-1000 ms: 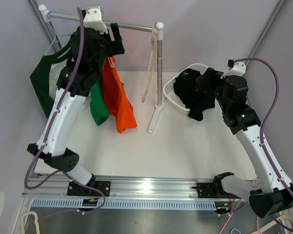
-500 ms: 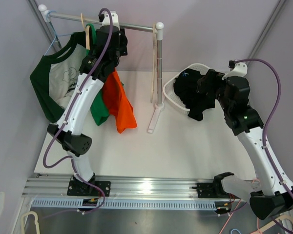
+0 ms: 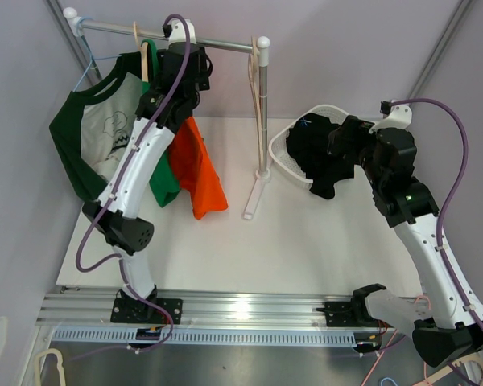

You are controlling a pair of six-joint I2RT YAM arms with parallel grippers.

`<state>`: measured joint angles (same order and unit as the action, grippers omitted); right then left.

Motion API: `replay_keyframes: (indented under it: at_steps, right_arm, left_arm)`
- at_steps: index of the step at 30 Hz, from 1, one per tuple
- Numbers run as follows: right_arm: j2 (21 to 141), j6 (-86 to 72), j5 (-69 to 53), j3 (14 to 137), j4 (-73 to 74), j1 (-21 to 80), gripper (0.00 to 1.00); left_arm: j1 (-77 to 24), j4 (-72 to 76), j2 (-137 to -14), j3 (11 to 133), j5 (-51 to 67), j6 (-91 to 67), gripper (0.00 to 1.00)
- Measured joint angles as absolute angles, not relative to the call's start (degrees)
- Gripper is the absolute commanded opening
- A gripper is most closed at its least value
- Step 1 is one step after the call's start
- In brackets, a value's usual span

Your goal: Remove the t-shirt from the hanger

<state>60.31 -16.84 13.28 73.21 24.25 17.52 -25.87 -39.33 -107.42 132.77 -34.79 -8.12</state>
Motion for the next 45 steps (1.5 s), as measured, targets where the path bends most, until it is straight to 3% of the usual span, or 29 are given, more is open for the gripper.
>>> replay_keyframes:
  at_steps: [20, 31, 34, 36, 45]
  right_arm:
    - [60.4, -15.4, 13.3, 73.2, 24.6, 17.5, 0.99]
    - [60.4, -15.4, 13.3, 73.2, 25.1, 17.4, 1.00]
    - [60.4, -15.4, 13.2, 73.2, 25.1, 17.4, 1.00]
    - [60.4, -15.4, 13.2, 73.2, 25.1, 17.4, 0.99]
    - [60.1, -15.4, 13.2, 73.2, 25.2, 17.4, 0.99]
  left_arm:
    - [-24.4, -30.5, -109.9, 132.3, -39.9, -7.3, 0.52]
    - [-21.9, -30.0, -111.0, 131.5, -39.9, -7.6, 0.51]
    - [-21.6, -30.2, -111.2, 130.9, -39.9, -8.0, 0.12]
    - [-21.5, -30.3, -111.4, 130.9, -39.5, -8.1, 0.01]
    - [-21.1, -31.1, -110.9, 131.1, -33.0, -10.2, 0.01]
